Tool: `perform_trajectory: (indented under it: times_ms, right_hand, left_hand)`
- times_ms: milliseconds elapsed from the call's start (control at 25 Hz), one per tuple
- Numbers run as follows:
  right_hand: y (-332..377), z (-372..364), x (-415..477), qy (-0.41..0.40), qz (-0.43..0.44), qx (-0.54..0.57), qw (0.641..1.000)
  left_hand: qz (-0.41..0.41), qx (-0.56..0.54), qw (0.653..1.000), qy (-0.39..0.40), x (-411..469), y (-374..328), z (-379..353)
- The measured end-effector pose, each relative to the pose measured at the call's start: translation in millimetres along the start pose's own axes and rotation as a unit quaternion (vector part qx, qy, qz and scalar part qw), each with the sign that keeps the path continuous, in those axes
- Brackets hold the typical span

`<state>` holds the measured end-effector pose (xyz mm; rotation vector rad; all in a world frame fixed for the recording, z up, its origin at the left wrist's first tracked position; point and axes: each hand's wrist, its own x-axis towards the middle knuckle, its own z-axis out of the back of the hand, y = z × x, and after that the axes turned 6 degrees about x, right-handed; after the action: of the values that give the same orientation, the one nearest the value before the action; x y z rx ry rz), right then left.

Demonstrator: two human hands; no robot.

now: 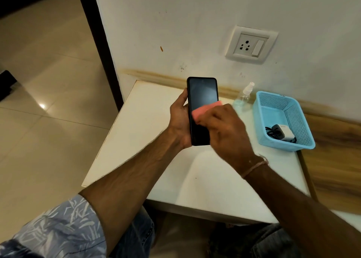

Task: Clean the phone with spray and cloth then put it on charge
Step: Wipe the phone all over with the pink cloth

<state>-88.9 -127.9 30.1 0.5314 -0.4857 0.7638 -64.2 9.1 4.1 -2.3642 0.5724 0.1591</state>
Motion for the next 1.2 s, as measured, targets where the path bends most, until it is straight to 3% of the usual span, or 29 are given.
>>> perform_trajectory:
  times_ms: [80,200,320,360,480,600,720,880,1000,1160,1200]
  right_hand:
    - [-1,0,-5,0.033,0.057,0.000,0.998]
    - [-8,5,2,-0.048,-0.067,0.004,0.997]
    - [-2,1,-12,0.014,0.045,0.000,0.999]
    - [-4,3,-13,0.012,0.043,-0.002,0.999]
    - [-6,5,-11,-0.044,-0.048,0.003,0.998]
    - [2,2,-22,0.025,0.058,0.001,0.998]
    - [-2,6,-16,-0.035,-0.056,0.001,0.998]
    - [6,-2,-29,0.034,0.043,0.013,0.998]
    - [-2,2,-24,-0.042,-0.064,-0.012,0.997]
    - [9,-6,-37,0.011,0.035,-0.003,0.999]
    - [5,-3,-36,0.002,0.022,-0.010,1.000]
  left_hand:
    - [0.000,-0.003,1.000,0.007,1,0,1]
    - [-0.004,-0.004,1.000,0.004,2,-1,3]
    - [0.000,-0.011,1.000,0.011,2,1,2]
    - [-0.004,-0.013,1.000,0.013,3,1,2]
    - [-0.011,-0.021,1.000,0.018,5,1,3]
    - [-0.006,-0.035,0.999,0.016,4,3,3]
    - [-0.020,-0.032,0.999,0.018,4,0,4]
    - [-0.020,-0.038,0.999,0.013,3,2,3]
    - [-0.021,-0.027,0.999,0.010,4,0,2]
    - [-0.021,-0.039,0.999,0.011,3,1,-1]
    - [-0.025,-0.038,0.999,0.013,3,1,-1]
